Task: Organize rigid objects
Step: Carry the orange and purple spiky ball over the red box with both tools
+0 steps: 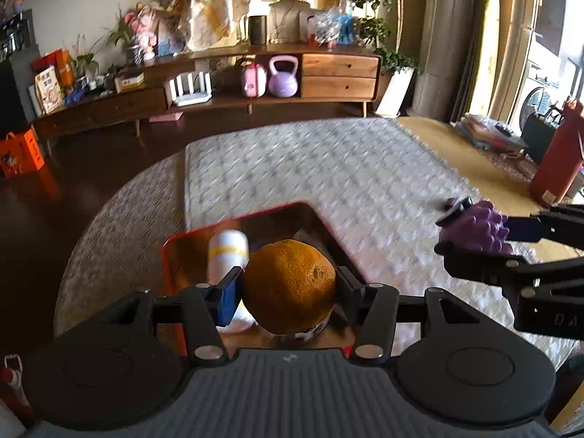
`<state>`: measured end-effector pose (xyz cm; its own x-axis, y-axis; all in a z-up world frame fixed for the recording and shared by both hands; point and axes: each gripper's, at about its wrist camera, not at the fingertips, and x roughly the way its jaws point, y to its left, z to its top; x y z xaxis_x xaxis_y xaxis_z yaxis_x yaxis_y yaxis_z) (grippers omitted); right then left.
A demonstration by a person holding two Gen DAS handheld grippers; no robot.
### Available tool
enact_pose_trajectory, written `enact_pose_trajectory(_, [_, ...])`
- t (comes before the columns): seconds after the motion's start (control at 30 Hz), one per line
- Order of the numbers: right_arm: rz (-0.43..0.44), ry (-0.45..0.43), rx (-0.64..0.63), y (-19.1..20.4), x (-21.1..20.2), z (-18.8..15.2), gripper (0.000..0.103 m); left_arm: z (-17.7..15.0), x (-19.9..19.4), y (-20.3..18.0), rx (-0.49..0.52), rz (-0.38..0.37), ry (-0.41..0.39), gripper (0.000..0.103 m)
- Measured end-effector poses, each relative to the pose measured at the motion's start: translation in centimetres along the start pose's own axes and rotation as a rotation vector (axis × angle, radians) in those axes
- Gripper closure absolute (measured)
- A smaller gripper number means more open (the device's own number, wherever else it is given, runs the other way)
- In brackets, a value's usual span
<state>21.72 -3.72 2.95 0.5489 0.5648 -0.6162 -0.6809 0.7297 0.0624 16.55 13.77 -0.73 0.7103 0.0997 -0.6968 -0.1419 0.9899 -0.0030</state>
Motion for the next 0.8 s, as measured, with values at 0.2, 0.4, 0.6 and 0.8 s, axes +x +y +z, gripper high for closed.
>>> enact_pose_trajectory(0.2, [0.039, 0.025, -0.042, 2.3, 2.8, -0.4, 0.050, -2.6, 1.4, 2.2, -0.017, 0.012, 0.047, 0.049])
enact_pose_trajectory(0.4, [0.068, 0.058, -0.055, 3.3, 5.9, 0.0, 0.050, -4.1, 3.0, 3.1, -0.031, 0.026, 0.071, 0.049])
enact_pose_trajectory(0.6, [0.056, 0.107, -0.039, 3.4, 9.1, 0.7, 0.050, -4.6, 4.5, 3.8, -0.060, 0.037, 0.083, 0.049])
enact_pose_trajectory(0.8, [0.050, 0.133, -0.025, 3.5, 10.9, 0.3, 0.050, -5.0, 5.6, 3.9, -0.067, 0.055, 0.079, 0.049])
